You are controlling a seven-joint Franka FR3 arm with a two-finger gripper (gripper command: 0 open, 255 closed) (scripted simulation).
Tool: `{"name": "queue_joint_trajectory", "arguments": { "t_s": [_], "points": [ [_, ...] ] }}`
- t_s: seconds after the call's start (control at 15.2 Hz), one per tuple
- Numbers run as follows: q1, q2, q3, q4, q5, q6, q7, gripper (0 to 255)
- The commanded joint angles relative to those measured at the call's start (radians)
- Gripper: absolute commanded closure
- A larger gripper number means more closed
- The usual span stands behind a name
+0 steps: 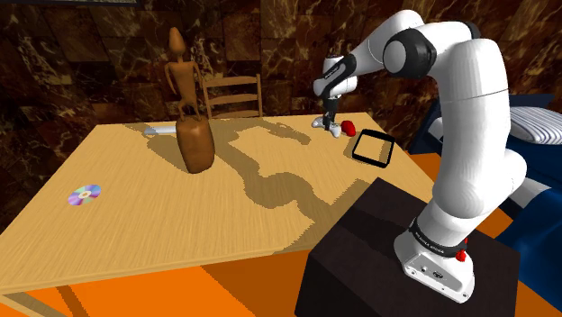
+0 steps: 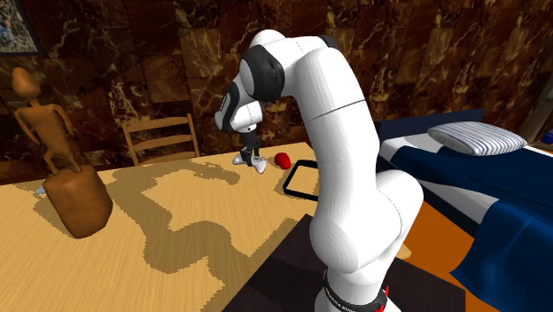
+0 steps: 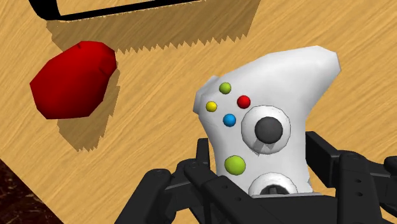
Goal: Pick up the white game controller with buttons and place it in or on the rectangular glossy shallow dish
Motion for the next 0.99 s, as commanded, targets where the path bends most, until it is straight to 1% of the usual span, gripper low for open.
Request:
{"name": "queue_joint_trajectory", "arguments": {
  "t_s": [0.0, 0.46, 0.92],
  "points": [
    [-0.020, -0.023, -0.008, -0.029, -0.001, 0.009, -0.028, 255],
    [-0.124, -0.077, -0.039, -0.127, 0.004, 0.070, -0.169, 255],
    [-0.243, -0.095, -0.065, -0.166, 0.021, 0.108, -0.324, 255]
  ]
}}
